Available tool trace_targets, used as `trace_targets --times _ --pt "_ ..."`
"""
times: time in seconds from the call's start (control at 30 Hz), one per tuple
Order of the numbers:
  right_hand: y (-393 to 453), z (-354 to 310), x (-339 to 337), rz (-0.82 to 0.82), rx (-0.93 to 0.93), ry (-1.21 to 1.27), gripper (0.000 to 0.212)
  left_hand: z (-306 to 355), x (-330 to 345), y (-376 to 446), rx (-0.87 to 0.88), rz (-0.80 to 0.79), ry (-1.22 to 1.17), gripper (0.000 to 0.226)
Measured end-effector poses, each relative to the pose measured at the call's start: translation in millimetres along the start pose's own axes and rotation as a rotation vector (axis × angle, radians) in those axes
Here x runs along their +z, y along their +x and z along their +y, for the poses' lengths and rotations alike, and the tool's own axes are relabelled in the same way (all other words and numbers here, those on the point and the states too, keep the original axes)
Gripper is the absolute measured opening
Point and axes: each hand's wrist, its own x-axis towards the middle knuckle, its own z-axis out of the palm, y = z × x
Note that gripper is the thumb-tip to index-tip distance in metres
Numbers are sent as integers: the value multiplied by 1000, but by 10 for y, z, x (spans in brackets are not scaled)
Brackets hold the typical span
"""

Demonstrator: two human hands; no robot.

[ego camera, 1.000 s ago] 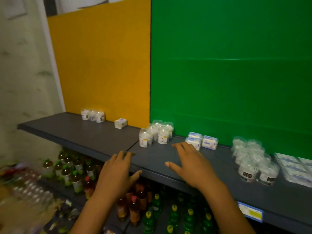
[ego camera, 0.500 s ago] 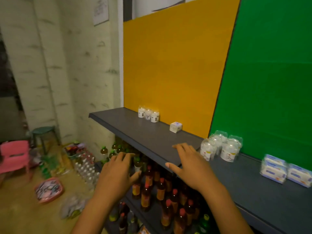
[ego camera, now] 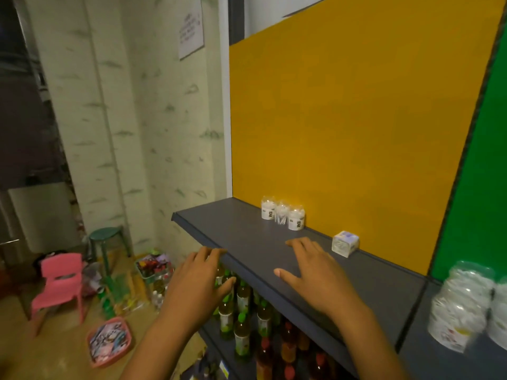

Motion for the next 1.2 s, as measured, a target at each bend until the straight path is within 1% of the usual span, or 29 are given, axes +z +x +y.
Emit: trace_targets --times 0.13,0.27,0.37,0.53,0.63,0.77,0.93,1.1,1.2 --pt "426 61 259 -3 13 4 64 -230 233 356 0 -13 -33 61" --pt "707 141 512 -65 33 -7 64 -409 491 583 -2 -76 -84 60" --pt "929 203 585 -73 60 -17 65 -533 642 836 -7 -95 -114 61" --pt "1308 348 742 -41 125 -57 66 -713 974 1358 41 -104 -203 60" --pt "1549 452 878 -40 201 -81 67 -797 1193 1730 93 -121 -245 59" --pt "1949 599 1020 -12 286 -112 68 -939 1456 2334 167 -155 -311 58" --pt "2442 725 1198 49 359 -154 65 -1133 1784 3094 235 -147 -383 58" --pt "2688 889 1404 120 444 -153 61 -1189 2204 3614 289 -215 -418 59" --pt "2781 978 1497 173 483 -162 56 -1168 2456 3894 306 -221 -443 57"
